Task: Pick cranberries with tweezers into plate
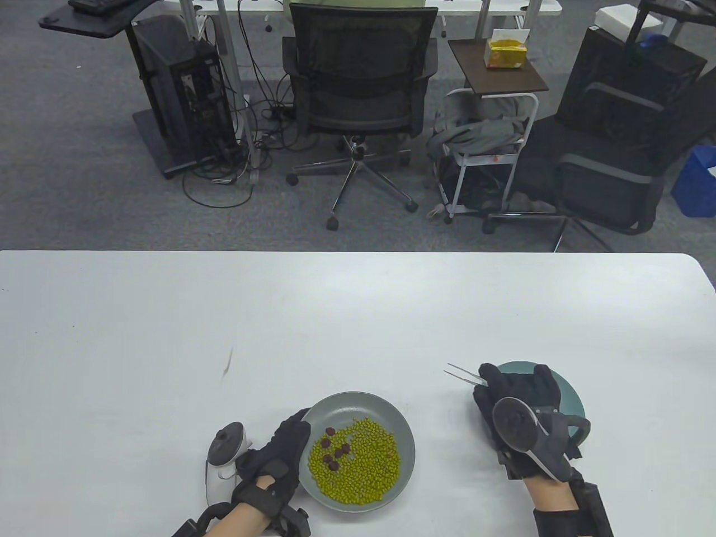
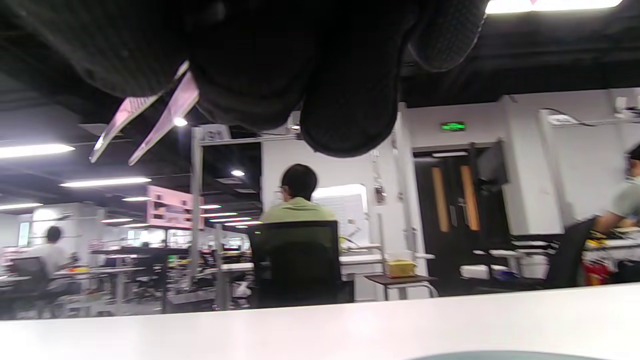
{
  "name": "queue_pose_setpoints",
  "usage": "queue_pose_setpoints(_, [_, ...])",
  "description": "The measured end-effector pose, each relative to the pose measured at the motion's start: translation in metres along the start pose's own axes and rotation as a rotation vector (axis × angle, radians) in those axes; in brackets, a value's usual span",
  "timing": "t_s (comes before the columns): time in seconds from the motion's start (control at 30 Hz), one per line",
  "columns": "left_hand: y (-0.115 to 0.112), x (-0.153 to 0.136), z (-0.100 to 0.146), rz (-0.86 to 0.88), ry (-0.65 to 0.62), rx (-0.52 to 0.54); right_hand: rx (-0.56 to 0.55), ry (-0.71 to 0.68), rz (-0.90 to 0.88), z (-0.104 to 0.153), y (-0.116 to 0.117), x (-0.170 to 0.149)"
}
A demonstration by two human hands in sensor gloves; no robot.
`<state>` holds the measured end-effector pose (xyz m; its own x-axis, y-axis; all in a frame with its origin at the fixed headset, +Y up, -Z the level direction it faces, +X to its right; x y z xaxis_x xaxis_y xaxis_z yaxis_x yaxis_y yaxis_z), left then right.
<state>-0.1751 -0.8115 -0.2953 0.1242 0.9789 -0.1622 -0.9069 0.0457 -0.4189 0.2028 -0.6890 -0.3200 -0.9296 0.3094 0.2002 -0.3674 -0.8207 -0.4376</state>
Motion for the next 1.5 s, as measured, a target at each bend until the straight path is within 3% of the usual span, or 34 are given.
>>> queue_pose_setpoints(0.33, [-0.002, 0.000, -0.001, -0.003, 0.005, -0.011, 0.028, -0.271, -0.032, 0.027, 0.014, 0.074])
queue_pose_setpoints(0.53, [-0.003, 0.000, -0.001, -0.001, 0.007, -0.008, 0.025, -0.432, -0.014, 0.041, 0.018, 0.098])
queue_pose_setpoints(1.0, [-0.004, -0.001, -0.001, -0.002, 0.011, -0.013, 0.062, -0.560, 0.000, 0.050, 0.023, 0.110])
queue_pose_setpoints(1.5, [-0.004, -0.002, -0.002, -0.022, 0.012, -0.016, 0.108, -0.575, 0.010, 0.052, 0.032, 0.116])
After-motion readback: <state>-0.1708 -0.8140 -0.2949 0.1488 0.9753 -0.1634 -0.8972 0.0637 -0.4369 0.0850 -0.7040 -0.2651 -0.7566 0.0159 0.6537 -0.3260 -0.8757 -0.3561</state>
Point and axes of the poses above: the tracker on the back of each hand, its own x axis roughly to the thumb side, its own z axis roughly from the fingertips to the wrist, y = z × x, the point moved 1 cm from there along -z, roughly from the wrist to the fingertips, and after that the axes turned 14 degrees about -z, right-handed, at the moved point
